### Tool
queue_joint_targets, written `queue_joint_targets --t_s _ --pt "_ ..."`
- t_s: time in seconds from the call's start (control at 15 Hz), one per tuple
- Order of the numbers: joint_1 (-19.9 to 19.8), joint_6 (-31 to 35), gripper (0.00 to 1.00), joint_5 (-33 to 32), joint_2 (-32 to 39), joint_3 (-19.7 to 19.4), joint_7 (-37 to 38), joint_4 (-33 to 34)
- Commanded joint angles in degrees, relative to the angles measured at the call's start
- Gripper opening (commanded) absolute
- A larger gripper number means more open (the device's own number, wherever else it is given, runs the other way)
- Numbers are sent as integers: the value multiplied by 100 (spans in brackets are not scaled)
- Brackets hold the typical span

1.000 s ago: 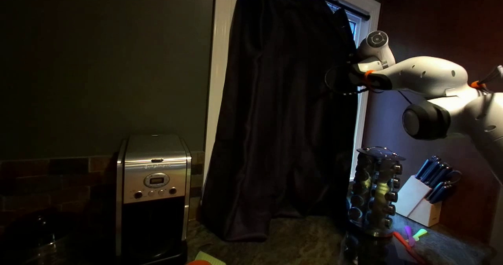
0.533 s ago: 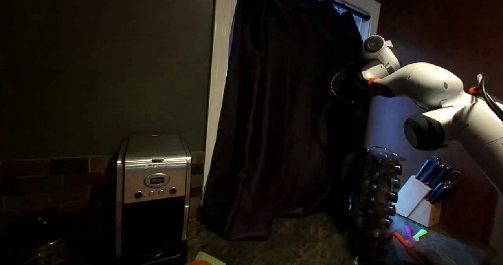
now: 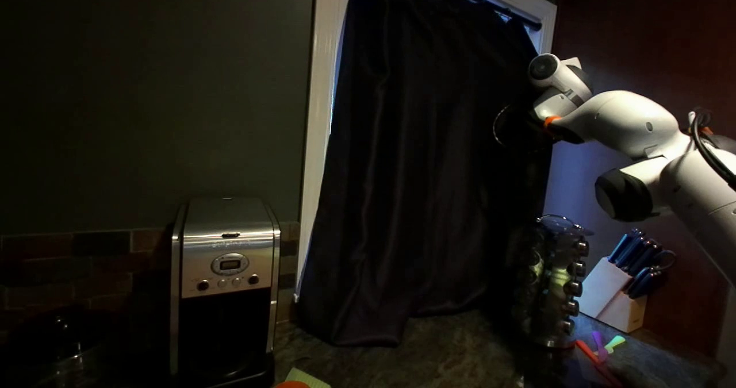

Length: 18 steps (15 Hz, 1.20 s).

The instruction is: Draw the curtain closed

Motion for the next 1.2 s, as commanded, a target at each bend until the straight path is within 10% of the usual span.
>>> queue_joint_targets --t_s 0.0,0.53,1.13 --pt "15 -53 2 -11 13 -62 3 14" --pt "38 -80 0 -45 58 -168 50 50" --pt "372 -863 0 -994 670 -1435 172 100"
